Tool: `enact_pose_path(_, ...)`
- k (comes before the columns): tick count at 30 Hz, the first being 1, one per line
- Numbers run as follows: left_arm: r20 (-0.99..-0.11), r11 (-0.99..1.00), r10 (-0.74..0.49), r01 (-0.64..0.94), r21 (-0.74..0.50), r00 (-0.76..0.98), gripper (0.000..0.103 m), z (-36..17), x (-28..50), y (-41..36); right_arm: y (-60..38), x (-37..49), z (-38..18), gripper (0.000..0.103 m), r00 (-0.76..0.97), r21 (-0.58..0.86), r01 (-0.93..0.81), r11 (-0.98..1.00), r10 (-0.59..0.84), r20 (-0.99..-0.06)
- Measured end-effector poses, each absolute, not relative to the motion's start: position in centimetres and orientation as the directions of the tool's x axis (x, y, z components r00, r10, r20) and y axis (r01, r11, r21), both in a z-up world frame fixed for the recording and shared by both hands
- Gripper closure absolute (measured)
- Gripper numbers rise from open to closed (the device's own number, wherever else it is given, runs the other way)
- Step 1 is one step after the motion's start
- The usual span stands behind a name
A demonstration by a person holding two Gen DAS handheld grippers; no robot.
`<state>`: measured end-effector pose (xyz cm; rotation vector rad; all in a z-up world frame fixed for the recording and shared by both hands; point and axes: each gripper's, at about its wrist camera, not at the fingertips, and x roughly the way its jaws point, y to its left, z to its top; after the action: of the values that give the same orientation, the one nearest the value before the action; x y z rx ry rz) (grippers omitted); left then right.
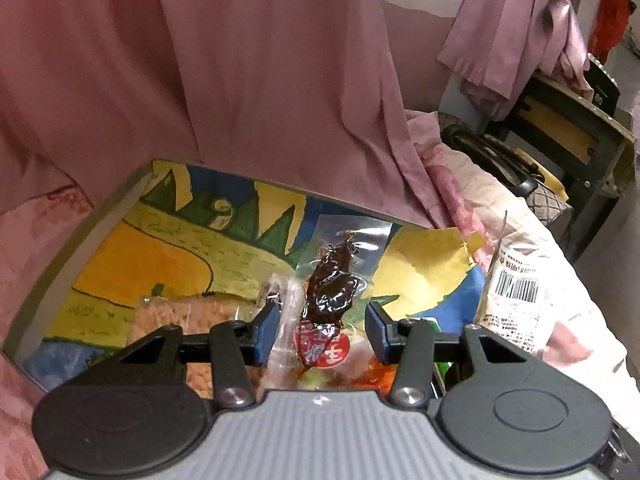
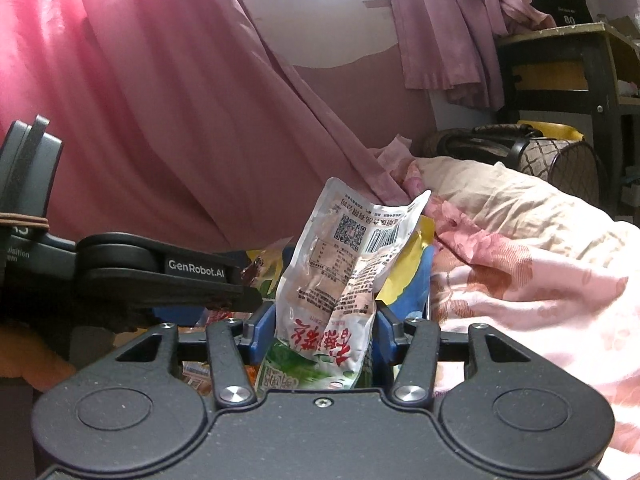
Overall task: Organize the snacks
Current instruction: 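Carry the packet and dark candy over the tray and open both tools, then pull both tools back from the tray toward the remaining snacks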
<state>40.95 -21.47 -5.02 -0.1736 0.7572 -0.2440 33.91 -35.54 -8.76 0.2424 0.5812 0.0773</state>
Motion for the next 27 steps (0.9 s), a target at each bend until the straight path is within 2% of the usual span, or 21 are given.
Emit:
enact_pose_path(10, -0.658, 0.955, -0.290, 0.167, -0.244, 0.695, 0.051, -4.9, 41.0, -21.9, -35.7, 34.3, -9.3, 0.043, 0.817, 0.249, 0.001, 0.969, 0.143, -0.558)
enact_pose_path(13, -0.655, 0.954, -0.294, 0.171, -0.245, 0.696, 0.045, -4.8, 40.8, -21.9, -35.6, 34.3, -9.4, 0.039, 0.814, 0.244, 0.002, 0.970, 0.141, -0.564)
enact_pose_path(17, -0.646, 0.954, -0.290, 0.158, -0.255, 0.707, 0.030, -4.5, 40.6, -21.6, -35.7, 34.2, -9.4, 0.037, 0.818, 0.246, 0.008, 0.969, 0.135, -0.558)
enact_pose_path(20, -0.624, 0.952, -0.288, 0.148, -0.266, 0.726, 0.020, -3.9, 40.2, -21.1, -35.8, 34.0, -9.2, 0.026, 0.827, 0.252, 0.012, 0.968, 0.132, -0.547)
enact_pose_path(22, -0.600, 0.953, -0.279, 0.140, -0.267, 0.750, 0.016, -3.3, 39.8, -20.7, -35.9, 33.8, -8.9, 0.021, 0.836, 0.256, 0.013, 0.967, 0.130, -0.533)
enact_pose_path(24, -0.569, 0.954, -0.270, 0.134, -0.270, 0.777, 0.007, -2.4, 39.2, -20.2, -35.8, 33.6, -8.4, 0.017, 0.845, 0.259, 0.014, 0.966, 0.127, -0.520)
enact_pose_path(27, -0.525, 0.957, -0.248, 0.120, -0.266, 0.814, 0.002, -0.9, 38.4, -19.4, -35.6, 33.2, -7.6, 0.011, 0.862, 0.259, 0.005, 0.966, 0.127, -0.492)
